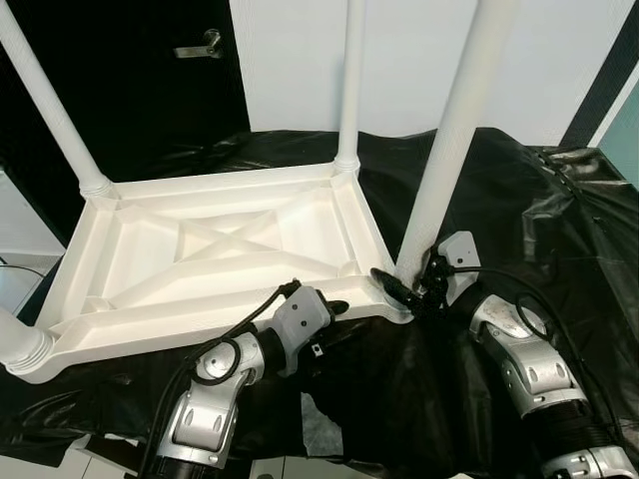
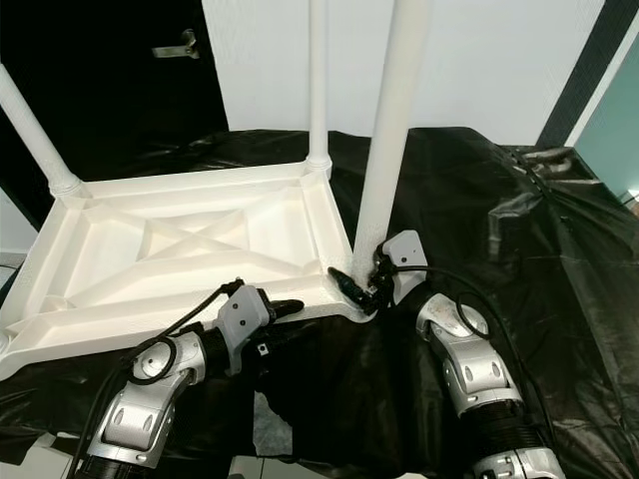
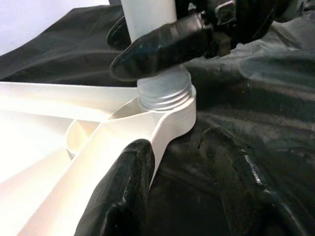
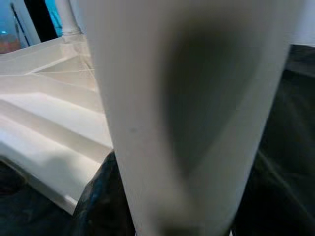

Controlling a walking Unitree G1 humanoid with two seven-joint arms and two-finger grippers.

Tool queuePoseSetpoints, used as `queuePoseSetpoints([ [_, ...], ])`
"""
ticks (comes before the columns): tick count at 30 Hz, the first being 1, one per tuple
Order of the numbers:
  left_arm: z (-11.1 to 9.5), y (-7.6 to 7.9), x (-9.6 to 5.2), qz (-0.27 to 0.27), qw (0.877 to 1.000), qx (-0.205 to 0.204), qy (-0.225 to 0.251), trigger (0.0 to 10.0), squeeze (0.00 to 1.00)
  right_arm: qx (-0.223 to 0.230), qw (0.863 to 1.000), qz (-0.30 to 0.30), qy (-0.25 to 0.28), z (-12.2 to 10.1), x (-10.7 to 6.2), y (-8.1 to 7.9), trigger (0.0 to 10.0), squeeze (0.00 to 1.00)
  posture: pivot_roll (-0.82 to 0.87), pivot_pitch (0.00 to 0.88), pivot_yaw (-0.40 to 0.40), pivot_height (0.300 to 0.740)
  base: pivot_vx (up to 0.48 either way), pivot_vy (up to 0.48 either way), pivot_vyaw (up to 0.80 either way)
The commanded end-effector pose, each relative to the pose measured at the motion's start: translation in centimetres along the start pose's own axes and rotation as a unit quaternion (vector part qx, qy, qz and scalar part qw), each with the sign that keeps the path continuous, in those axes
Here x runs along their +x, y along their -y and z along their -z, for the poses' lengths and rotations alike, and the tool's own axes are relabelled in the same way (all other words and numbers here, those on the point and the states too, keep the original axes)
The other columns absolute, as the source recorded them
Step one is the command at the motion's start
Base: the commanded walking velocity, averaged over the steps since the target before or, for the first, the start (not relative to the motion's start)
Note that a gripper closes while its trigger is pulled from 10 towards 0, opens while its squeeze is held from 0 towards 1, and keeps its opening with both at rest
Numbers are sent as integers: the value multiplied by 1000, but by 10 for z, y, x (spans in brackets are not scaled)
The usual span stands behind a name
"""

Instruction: Building children table

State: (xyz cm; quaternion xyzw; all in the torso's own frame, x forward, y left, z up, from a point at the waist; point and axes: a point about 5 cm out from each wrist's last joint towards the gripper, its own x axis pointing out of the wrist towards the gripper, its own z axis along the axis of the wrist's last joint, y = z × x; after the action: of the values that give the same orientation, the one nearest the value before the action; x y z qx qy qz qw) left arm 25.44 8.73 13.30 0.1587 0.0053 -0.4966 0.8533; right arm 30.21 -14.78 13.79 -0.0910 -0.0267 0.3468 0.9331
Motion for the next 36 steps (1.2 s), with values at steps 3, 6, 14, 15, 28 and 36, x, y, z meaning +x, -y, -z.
queuePoseSetpoints([
  [3, 3, -9, -2, -79, 997, 4, -9, 10000, 0, 2, 1000, -5, -24, 11, 0, -1, 0, 0, 84, 0, -8, 740, 0, 0, 0],
  [6, 3, -9, -2, -80, 997, 3, -9, 10000, 0, 12, 1000, 4, -26, 14, -1, -3, 0, 0, 80, 0, -6, 740, 0, 0, 0],
  [14, 4, -7, 1, -71, 997, 5, -7, 10000, 0, -6, 993, 112, -39, 18, 0, -4, 10000, 0, 58, 0, 5, 740, 0, 0, 0],
  [15, 4, -7, 1, -71, 997, 5, -7, 10000, 0, -6, 993, 112, -39, 18, 0, -4, 10000, 0, 58, 0, 5, 740, 0, 0, 0],
  [28, 6, -3, 1, -71, 997, 1, -11, 10000, 0, 49, 968, 241, -44, 23, 7, -28, 10000, 0, 63, 0, -2, 740, 0, 0, 0],
  [36, 6, -6, 3, -94, 995, 19, -11, 10000, 0, 76, 936, 342, -38, 19, 9, -40, 10000, 0, 58, 0, -5, 740, 0, 0, 0],
])
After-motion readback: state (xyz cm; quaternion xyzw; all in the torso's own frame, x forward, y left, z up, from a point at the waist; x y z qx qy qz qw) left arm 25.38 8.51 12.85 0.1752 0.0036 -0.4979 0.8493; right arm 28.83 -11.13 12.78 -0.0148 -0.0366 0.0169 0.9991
